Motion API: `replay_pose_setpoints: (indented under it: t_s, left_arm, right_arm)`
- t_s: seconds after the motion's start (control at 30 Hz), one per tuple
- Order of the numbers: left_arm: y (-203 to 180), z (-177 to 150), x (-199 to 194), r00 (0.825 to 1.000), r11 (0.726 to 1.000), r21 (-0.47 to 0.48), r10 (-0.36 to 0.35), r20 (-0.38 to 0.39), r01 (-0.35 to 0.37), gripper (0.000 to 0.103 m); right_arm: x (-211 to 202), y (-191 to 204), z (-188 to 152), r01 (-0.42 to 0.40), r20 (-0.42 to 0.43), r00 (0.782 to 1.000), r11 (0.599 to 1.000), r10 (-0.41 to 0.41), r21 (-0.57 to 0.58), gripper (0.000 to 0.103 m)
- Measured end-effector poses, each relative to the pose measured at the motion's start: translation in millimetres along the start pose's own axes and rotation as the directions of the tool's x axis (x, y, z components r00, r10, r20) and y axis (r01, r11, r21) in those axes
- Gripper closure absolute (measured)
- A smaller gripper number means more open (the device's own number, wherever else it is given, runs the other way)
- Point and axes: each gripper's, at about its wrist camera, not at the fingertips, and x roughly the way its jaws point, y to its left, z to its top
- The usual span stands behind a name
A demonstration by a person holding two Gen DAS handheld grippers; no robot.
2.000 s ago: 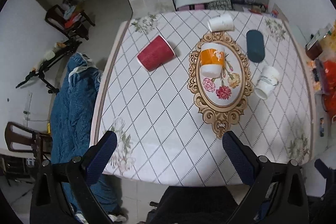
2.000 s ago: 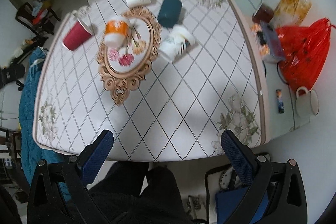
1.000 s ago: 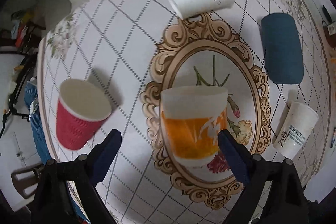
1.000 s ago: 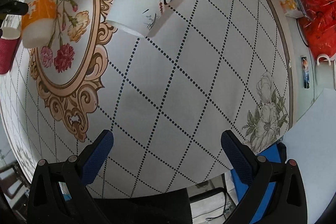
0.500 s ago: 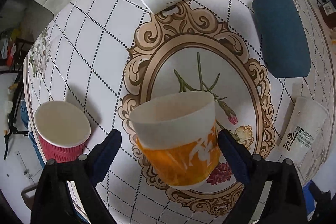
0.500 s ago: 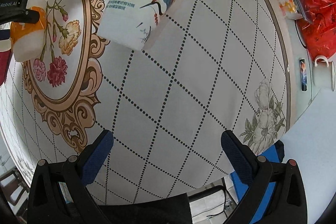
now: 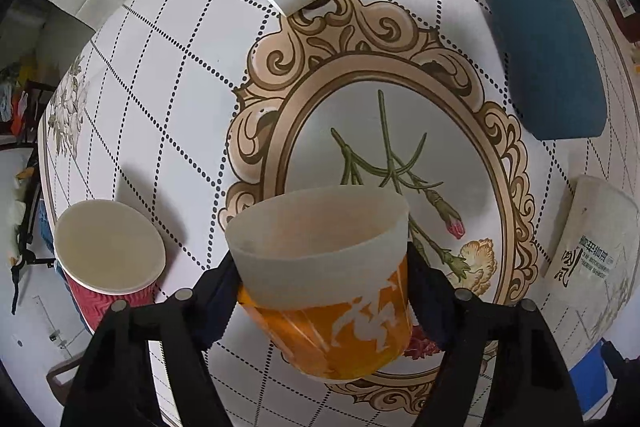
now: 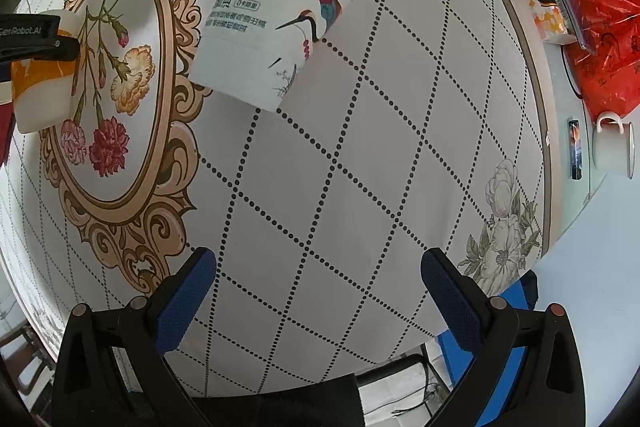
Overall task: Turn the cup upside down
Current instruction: 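Lift the orange-and-white cup off the placemat with the left tool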
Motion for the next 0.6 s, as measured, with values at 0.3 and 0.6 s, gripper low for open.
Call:
replay_pose_setpoints:
  t_s: [0.3,0.6]
  left_arm:
    - [-8.3,-27.9,-10.5,1.000,1.000,-0.008,-0.016,0.016,0.016,0.031]
    - [11.9,-46.9,-22.6,0.998,0.996,-0.063,-0.058,0.018,0.059,0.031]
  right_arm:
    - [-2.7,-0.9,-6.0,0.009,0.007,1.000,1.000,-0.009,-0.002,0.000]
    - [-12.8,-0.2,-10.5,-0.001,0.027,1.000,1.000,0.001,-0.021,0.000]
